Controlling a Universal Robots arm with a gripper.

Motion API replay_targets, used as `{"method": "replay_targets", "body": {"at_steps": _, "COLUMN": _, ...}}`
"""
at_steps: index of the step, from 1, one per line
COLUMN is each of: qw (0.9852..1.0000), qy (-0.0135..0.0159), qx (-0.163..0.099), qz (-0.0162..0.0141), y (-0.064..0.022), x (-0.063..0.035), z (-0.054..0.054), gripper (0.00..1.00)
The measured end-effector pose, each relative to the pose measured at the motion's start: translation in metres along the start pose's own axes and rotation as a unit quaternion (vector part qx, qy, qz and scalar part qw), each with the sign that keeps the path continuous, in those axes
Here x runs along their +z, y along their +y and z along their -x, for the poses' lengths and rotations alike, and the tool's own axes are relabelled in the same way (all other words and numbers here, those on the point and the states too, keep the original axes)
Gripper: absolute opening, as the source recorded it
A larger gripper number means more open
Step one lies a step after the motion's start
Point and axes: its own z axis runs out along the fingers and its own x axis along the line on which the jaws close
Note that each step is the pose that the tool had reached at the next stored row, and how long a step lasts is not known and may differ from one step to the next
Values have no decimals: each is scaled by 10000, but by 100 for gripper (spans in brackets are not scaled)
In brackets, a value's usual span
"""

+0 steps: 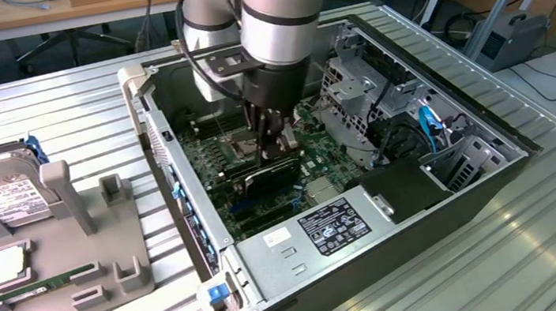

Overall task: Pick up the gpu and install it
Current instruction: 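Insert the gpu into the slot, then press down on the gpu until it lock into place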

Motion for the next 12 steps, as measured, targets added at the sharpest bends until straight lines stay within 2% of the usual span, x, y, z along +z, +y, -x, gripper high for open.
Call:
{"method": "replay_targets", "body": {"at_steps": 2, "qw": 10000, "qy": 2, "qx": -8, "qz": 59, "y": -107, "x": -5, "z": 1, "gripper": 11}}
{"method": "replay_targets", "body": {"at_steps": 12, "qw": 10000, "qy": 2, "qx": -9, "qz": 59, "y": -108, "x": -5, "z": 2, "gripper": 11}}
